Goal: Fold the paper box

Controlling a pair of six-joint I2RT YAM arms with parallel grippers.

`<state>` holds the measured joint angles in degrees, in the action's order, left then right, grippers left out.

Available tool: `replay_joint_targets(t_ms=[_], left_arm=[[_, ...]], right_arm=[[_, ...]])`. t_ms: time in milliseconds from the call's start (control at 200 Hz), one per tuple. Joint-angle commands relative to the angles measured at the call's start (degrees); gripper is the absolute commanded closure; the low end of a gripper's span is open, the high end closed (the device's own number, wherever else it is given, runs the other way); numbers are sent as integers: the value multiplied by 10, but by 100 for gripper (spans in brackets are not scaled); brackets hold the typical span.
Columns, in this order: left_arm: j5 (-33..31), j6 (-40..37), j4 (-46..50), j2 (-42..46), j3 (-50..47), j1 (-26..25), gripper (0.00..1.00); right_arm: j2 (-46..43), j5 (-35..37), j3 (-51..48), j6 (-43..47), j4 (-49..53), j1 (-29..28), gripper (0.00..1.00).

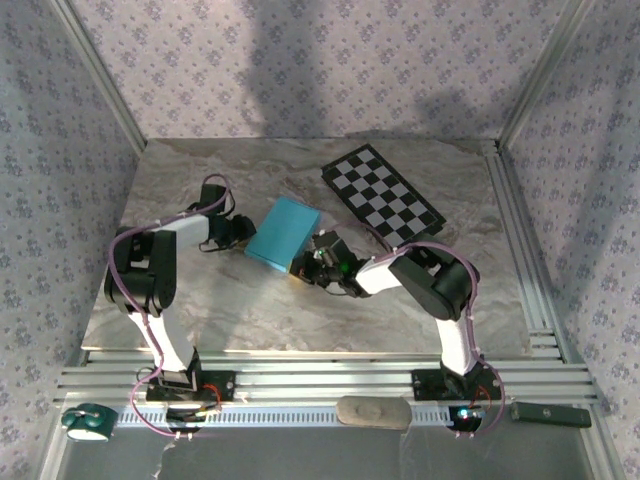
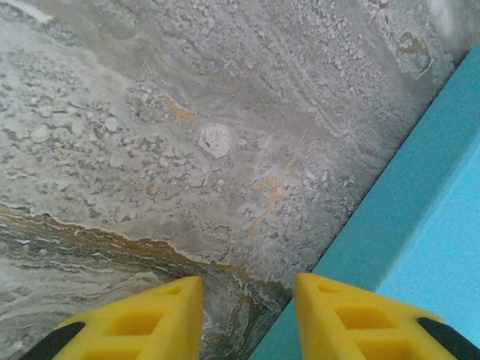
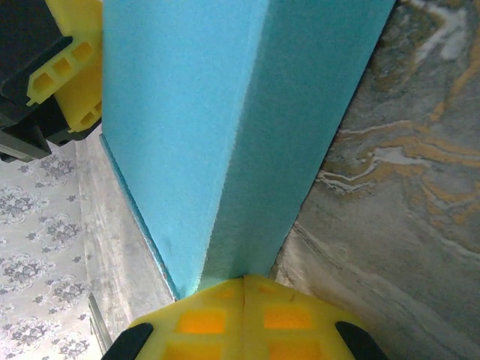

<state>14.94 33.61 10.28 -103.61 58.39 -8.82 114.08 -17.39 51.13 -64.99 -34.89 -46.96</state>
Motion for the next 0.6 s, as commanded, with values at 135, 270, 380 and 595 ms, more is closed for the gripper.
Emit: replay_joint_targets(t_ms=[135,270,380,595], left_arm=[[28,19,-10,21,-44,-22,63],[30,28,-24,26,-61,-28,63],[33,37,-33,36,-72,-29,63],[32,33,-26,45,-66,-32,63]], right_arm=[[14,10,31,-13,-28,3,93],[30,10,36,-35,-58,-1,94],[41,22,36,-59,-84,-7,94],[43,56,47,-88,-95,-18,95]])
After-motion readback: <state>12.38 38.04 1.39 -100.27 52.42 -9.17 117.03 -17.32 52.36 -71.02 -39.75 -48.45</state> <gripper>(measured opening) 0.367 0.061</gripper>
